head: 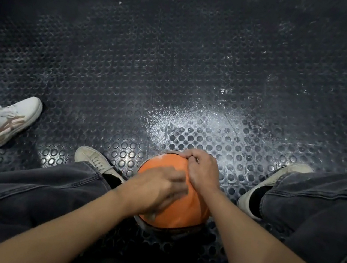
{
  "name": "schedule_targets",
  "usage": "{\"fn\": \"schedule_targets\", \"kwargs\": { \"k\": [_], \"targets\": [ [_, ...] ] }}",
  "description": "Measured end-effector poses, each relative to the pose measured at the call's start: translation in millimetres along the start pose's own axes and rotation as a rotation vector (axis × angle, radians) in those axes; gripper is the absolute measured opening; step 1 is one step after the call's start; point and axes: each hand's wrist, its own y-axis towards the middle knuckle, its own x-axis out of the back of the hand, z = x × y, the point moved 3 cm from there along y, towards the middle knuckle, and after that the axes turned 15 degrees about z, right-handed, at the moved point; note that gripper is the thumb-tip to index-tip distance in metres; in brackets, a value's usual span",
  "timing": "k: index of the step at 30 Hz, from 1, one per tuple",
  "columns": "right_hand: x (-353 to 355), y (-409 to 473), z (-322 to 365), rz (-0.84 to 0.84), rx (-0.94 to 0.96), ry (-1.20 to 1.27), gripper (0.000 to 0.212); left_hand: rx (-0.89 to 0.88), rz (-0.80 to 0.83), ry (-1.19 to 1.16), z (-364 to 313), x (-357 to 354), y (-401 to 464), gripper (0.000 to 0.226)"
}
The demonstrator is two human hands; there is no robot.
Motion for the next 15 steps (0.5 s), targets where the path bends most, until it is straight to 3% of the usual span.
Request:
{"fn": "schedule_targets", "kwargs": {
  "k": [2, 3, 6, 7, 11, 15],
  "targets": [
    [1, -2, -2, 0.007, 0.003, -0.010, 0.034, -0.088, 0.086, 0.000, 0, -1, -11, 0.029],
    [0, -3, -2, 0.019, 0.006, -0.018, 0.033, -0.029, 0.037, -0.048, 11, 2, -14, 0.030],
    [0, -2, -1, 0.019, -0.005, -0.030, 0.031, 0.391, -0.211, -0.225, 50, 8, -24, 0.028],
    [-1, -1, 0, 0.013, -0.018, -0.024, 0.030, 0.431, -0.219, -0.261, 55, 6, -26, 0.025],
    [-9, 2, 18, 0.061, -0.159, -0.149, 0.022, 0.214, -0.032, -0.347, 40, 5, -21, 0.020],
    [-22, -12, 18, 0.041, -0.174, -0.245, 0.022, 0.338, -0.081, -0.436, 58, 0, -33, 0.018]
  ]
}}
